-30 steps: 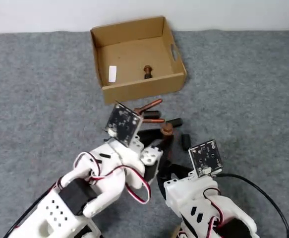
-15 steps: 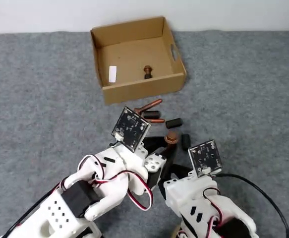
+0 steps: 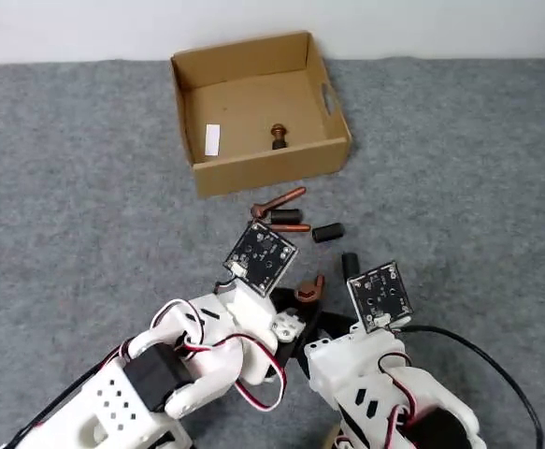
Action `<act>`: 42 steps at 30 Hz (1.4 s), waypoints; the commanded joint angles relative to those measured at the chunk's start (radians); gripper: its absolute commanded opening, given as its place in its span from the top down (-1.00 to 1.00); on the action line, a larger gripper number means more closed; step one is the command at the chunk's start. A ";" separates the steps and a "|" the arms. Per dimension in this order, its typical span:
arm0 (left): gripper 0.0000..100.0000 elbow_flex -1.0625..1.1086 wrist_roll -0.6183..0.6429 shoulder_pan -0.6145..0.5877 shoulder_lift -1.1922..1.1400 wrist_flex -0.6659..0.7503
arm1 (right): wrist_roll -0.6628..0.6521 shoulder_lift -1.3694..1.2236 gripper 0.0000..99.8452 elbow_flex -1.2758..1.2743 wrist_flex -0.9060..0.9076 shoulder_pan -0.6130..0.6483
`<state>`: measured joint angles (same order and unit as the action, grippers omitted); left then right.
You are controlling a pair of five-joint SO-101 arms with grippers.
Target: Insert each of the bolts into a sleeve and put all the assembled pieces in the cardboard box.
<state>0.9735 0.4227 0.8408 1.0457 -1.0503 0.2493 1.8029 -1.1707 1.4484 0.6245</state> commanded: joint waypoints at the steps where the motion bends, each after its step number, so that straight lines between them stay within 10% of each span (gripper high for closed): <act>1: 0.88 0.027 -0.012 0.000 0.005 -0.064 | -0.006 0.005 0.98 0.017 -0.025 -0.008; 7: 0.47 0.018 -0.071 -0.002 0.005 -0.166 | -0.006 0.005 0.98 0.017 -0.025 -0.008; 26: 0.48 -0.366 -0.071 -0.025 0.005 -0.408 | -0.006 0.005 0.98 0.015 -0.025 -0.010; 33: 1.00 -0.386 -0.078 -0.350 0.005 -0.407 | 0.000 0.012 0.98 0.023 -0.025 -0.117; 42: 0.99 -0.053 -0.253 -0.838 0.008 -0.325 | -0.006 -0.068 0.98 0.091 -0.237 -0.186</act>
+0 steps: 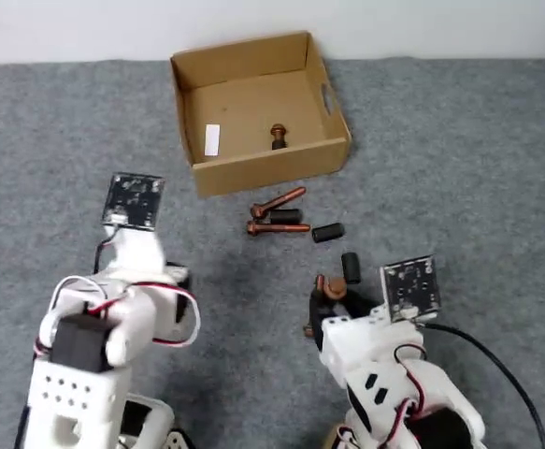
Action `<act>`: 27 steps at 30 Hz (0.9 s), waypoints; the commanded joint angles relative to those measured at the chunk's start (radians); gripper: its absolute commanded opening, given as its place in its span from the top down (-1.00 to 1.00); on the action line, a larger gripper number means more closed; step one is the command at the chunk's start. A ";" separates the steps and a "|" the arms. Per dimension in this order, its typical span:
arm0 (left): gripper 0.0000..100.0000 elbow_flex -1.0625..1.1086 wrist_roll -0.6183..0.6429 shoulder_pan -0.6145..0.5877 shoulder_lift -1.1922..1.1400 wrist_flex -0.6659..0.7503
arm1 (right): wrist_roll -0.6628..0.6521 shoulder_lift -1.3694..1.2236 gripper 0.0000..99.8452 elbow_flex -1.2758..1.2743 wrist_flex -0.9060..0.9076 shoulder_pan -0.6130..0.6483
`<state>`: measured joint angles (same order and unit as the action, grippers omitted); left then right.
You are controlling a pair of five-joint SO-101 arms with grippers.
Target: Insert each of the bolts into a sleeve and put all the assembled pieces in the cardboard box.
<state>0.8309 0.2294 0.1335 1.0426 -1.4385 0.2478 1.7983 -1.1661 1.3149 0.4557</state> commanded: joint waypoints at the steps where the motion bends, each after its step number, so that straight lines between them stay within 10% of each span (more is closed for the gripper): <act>1: 0.99 0.137 -0.077 -0.172 0.017 0.092 | 0.000 -0.108 0.98 0.095 -0.131 -0.018; 13: 0.99 0.789 -0.339 -0.359 0.626 0.370 | 0.023 -0.869 0.98 0.474 -0.602 -0.019; 27: 0.99 0.854 -0.198 -0.410 0.727 0.273 | 0.021 -1.616 0.98 0.905 -0.935 -0.097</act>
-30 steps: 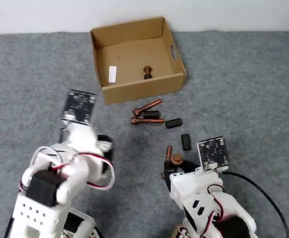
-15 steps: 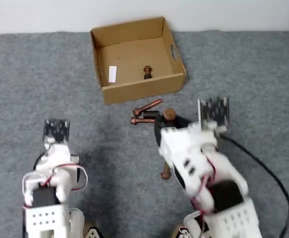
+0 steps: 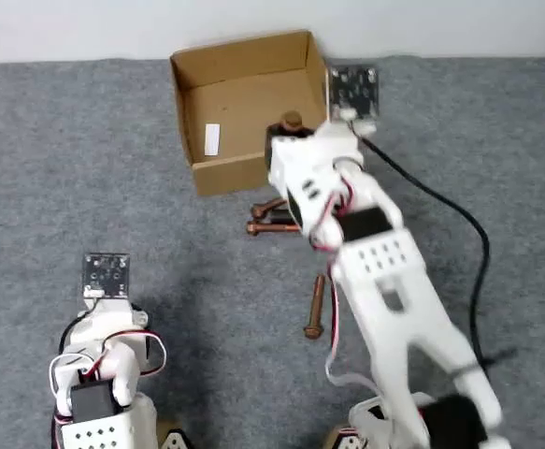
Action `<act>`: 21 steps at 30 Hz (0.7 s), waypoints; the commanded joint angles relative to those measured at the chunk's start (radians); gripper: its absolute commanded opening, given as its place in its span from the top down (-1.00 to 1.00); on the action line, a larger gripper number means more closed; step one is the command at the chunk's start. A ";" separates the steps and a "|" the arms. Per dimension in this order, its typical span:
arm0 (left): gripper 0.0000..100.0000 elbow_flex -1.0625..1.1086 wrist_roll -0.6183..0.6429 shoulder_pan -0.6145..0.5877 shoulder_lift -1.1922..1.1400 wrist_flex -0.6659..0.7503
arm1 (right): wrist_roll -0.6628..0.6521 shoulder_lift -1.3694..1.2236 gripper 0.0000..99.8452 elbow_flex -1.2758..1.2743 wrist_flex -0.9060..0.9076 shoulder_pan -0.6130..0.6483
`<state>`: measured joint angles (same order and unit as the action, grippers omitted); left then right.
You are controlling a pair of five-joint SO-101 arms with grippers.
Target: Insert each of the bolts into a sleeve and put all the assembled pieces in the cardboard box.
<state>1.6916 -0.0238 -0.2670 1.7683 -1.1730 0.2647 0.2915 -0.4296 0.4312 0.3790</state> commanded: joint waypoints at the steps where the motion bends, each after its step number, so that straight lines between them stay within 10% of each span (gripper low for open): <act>1: 0.99 -0.007 0.060 -0.011 0.002 0.008 | 0.005 -0.165 0.98 0.215 -0.054 -0.025; 21: 0.99 -0.007 0.063 -0.012 0.002 0.008 | 0.006 -1.132 0.98 1.217 0.286 0.013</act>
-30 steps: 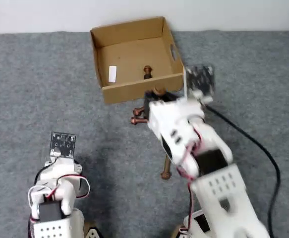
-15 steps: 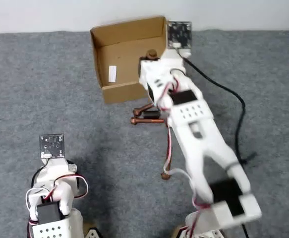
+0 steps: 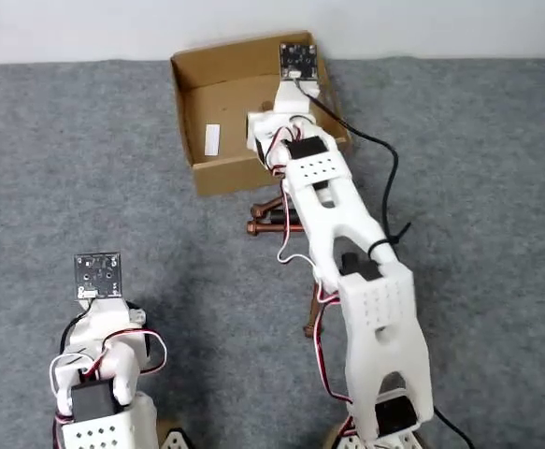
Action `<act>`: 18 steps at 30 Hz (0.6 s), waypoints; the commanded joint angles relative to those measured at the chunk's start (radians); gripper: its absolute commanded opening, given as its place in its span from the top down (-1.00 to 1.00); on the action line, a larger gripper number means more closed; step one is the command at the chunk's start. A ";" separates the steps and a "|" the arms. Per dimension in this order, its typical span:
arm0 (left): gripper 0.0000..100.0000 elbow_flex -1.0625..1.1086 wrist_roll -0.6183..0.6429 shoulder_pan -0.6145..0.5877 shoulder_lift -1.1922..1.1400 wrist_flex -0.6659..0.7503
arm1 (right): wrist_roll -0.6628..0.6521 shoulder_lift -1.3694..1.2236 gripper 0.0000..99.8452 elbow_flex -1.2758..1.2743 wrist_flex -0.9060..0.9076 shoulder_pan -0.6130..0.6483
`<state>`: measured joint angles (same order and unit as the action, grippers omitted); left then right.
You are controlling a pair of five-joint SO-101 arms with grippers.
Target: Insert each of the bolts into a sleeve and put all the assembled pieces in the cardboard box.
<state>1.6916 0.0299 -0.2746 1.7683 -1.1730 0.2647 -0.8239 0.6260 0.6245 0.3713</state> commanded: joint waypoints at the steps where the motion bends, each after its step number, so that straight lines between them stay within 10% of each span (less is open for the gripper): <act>1: 0.99 -0.007 0.009 -0.005 0.002 0.008 | 0.006 -0.039 0.98 0.195 0.127 0.025; 18: 0.99 -0.007 0.009 -0.005 0.002 0.008 | 0.006 -0.114 0.61 0.738 0.705 0.076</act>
<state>1.6916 0.0299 -0.2746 1.7683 -1.1730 0.2647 -0.9605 1.2444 1.2244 0.4404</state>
